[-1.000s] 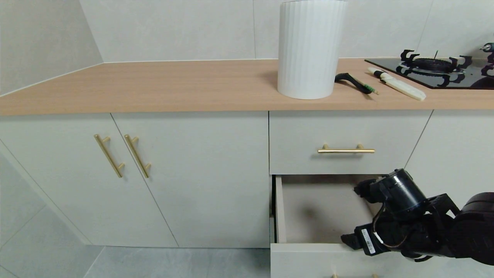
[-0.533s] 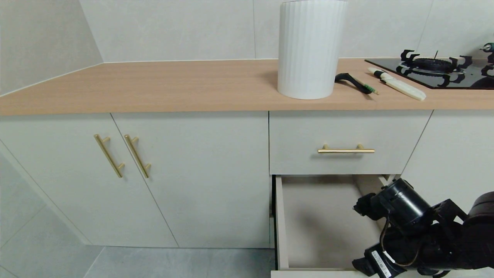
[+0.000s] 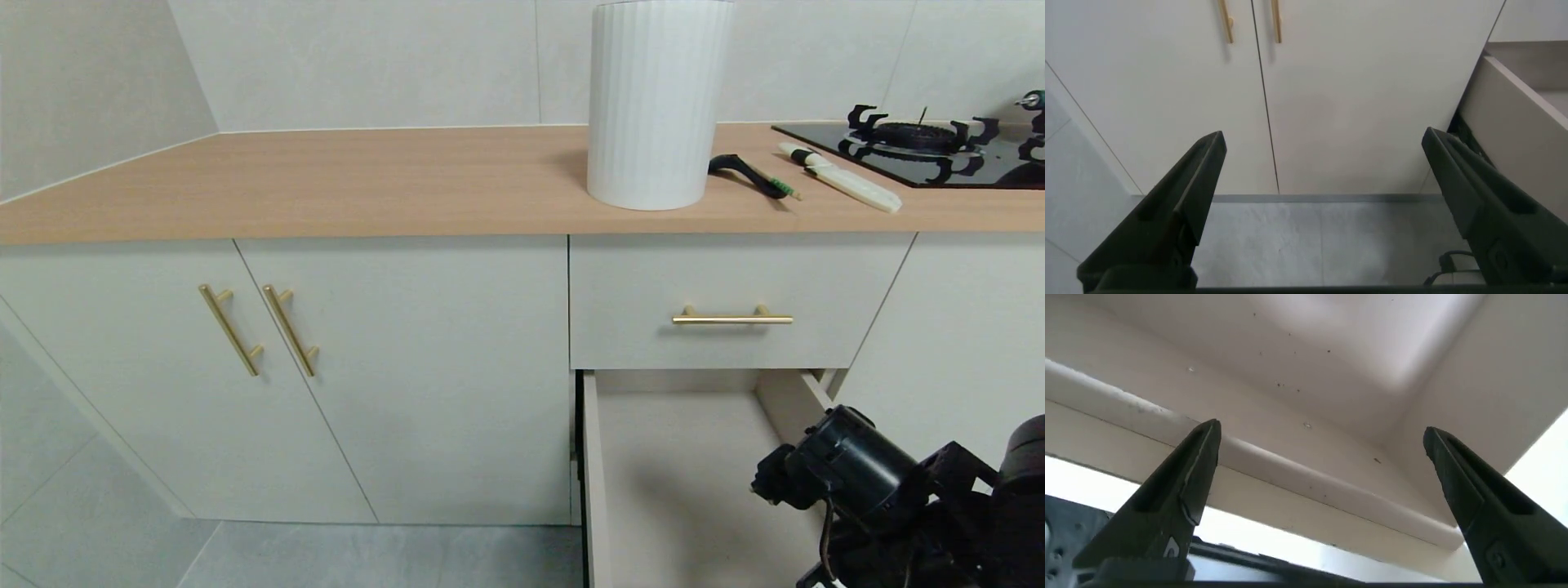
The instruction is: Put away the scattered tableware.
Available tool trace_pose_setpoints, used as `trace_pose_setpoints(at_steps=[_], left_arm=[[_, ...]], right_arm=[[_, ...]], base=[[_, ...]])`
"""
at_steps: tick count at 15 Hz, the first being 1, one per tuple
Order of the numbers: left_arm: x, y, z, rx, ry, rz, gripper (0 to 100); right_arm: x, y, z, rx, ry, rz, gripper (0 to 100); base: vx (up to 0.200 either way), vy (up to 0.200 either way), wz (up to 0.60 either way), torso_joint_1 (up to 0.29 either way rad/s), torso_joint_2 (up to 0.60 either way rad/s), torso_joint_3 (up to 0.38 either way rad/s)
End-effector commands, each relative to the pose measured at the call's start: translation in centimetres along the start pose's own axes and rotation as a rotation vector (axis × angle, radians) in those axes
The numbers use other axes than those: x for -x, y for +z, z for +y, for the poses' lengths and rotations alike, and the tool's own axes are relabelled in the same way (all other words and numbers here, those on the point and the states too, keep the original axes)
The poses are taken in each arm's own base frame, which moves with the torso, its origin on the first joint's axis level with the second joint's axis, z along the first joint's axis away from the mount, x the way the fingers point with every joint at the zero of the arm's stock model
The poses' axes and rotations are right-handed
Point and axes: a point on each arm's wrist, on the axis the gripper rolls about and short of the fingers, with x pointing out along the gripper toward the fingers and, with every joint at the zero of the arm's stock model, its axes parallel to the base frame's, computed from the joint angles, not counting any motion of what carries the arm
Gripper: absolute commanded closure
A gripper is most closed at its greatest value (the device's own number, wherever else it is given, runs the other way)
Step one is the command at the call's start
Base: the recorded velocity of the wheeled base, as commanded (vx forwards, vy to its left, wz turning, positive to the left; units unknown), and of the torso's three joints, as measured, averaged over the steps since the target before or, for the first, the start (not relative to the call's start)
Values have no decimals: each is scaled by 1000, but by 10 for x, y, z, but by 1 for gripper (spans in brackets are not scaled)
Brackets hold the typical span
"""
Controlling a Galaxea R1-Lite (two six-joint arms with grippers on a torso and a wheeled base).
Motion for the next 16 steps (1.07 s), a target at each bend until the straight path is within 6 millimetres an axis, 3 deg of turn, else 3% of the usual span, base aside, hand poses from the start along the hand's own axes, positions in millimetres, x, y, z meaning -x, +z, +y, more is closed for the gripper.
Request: trace_pose_setpoints(at_steps=[1,5,9,12,16], left_arm=[[0,0,0,0,-1,0,0],[0,0,0,0,-1,2,0],[0,0,0,0,-1,0,0],[0,0,0,0,1,2,0],[0,0,0,0,-1,2,0]], right_arm=[[1,-3,3,26,5,11,0],[8,11,-1,-34,-1,-55,0],[29,29,-28,-283,-8,-257,0],[41,32,-37,-332,-6,-368,0],[42,31,-37,-332,-7,-379,0]], base=[[0,0,0,0,0,0],[0,0,0,0,0,0],[0,0,0,0,0,0],[0,0,0,0,0,0],[0,0,0,0,0,0]])
